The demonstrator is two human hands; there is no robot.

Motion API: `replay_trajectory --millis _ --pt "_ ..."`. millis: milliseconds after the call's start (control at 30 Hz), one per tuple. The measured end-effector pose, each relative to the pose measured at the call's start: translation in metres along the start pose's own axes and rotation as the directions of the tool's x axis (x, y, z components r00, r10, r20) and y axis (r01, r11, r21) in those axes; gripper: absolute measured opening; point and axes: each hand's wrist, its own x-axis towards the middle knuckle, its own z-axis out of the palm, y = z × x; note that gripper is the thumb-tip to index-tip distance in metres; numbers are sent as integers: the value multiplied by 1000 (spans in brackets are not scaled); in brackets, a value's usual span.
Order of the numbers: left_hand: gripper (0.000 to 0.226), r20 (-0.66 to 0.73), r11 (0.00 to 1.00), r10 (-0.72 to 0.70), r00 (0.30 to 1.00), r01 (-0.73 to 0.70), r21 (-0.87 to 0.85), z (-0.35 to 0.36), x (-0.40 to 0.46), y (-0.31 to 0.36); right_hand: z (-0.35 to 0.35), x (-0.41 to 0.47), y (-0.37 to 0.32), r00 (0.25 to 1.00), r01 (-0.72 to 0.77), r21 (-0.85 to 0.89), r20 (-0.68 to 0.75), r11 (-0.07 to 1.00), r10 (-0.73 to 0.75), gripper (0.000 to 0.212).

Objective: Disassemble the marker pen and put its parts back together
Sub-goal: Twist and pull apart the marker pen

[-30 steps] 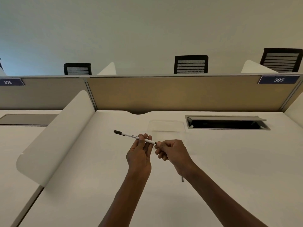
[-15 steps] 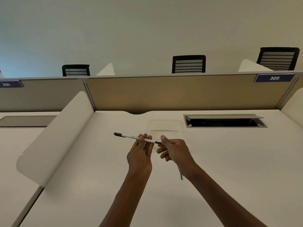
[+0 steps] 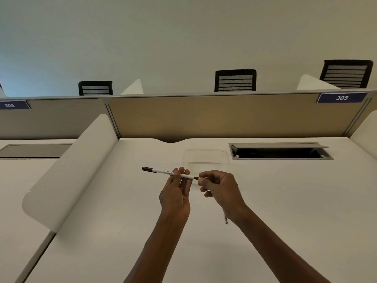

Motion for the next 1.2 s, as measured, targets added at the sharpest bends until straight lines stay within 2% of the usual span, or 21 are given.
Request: replay_trajectory --millis 67,167,233,433,600,700,833,1000,1200 --pt "22 -1 1000 -1 1000 1 -4 1 0 -1 1 0 -1 999 -50 20 -14 999 50 7" --pt "23 -4 1000 -4 1000 4 3 1 0 -2 1 0 -2 994 -109 -18 -23 994 109 25" --pt "23 1 1000 -4 1000 4 8 1 1 -3 0 0 -3 994 -111 -37 -9 993 110 27" --pt "25 -6 1000 -2 1000 2 -1 1 1 -4 -5 1 -2 999 -30 -25 -18 999 30 6" --pt "22 -12 1000 -15 1000 15 -5 2 2 -5 -6 0 1 999 -7 8 -35 1000 8 12" --pt "22 -15 999 -30 999 30 -12 2 2 -5 -4 0 -1 997 -66 44 -40 997 68 13" --pt "23 -19 999 -48 999 47 -28 2 1 -7 -2 1 -2 990 -130 -25 -50 991 129 30" --pt "27 -34 996 -67 997 65 -59 -1 1 -8 -3 1 0 999 -20 -77 -47 997 16 9" --pt "30 -51 991 -97 994 91 -95 -4 2 -8 -4 1 2 999 34 -92 -33 995 -37 18"
